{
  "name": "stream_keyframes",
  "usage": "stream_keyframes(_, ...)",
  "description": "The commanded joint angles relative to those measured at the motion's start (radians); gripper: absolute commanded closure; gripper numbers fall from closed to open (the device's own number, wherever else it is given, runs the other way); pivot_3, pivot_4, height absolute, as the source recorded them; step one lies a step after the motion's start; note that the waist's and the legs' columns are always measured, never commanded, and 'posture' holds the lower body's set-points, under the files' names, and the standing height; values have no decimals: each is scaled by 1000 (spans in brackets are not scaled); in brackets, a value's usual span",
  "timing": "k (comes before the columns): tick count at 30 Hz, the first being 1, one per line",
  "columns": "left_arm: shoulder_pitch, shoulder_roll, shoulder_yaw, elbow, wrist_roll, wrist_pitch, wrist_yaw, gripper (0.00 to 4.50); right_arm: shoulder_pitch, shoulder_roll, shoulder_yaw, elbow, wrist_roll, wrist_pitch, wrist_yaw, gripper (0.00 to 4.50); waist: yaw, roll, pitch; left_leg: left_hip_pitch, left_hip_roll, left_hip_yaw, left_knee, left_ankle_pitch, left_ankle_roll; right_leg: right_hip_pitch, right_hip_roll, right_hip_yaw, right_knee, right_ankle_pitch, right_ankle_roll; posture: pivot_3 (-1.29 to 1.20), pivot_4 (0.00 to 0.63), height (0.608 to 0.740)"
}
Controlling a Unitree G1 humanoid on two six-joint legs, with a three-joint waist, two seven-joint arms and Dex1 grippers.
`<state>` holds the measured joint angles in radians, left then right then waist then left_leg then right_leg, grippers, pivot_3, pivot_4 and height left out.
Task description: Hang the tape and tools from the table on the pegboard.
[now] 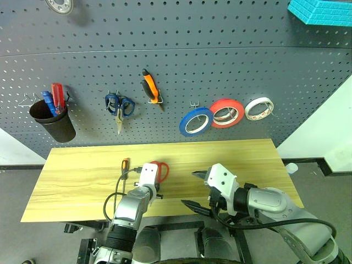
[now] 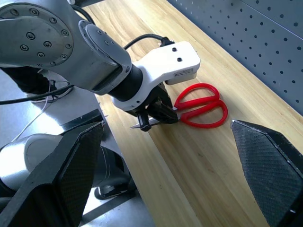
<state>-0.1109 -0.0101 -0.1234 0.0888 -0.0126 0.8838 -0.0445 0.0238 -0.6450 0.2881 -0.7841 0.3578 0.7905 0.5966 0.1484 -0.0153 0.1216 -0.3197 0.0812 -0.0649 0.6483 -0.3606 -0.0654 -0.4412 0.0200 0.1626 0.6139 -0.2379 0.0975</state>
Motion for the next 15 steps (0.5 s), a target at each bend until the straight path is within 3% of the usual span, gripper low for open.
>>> stream_keyframes(1,34,2,-19,33,-4,7,-21,3439,-7,-4,-10,-48,4,-10,-3,0,0,0,0,0,0,0,0,0,0,0,0,0,0,0,0,290,136,740)
stream_keyframes(15,168,149,-103,-210,50,-145,-77,3439,-29,9,-70,-59,70,-26,20,0,0,-1,8,-2,0,0,-1,0,0,-3,0,0,0,-1,1,292,115,740)
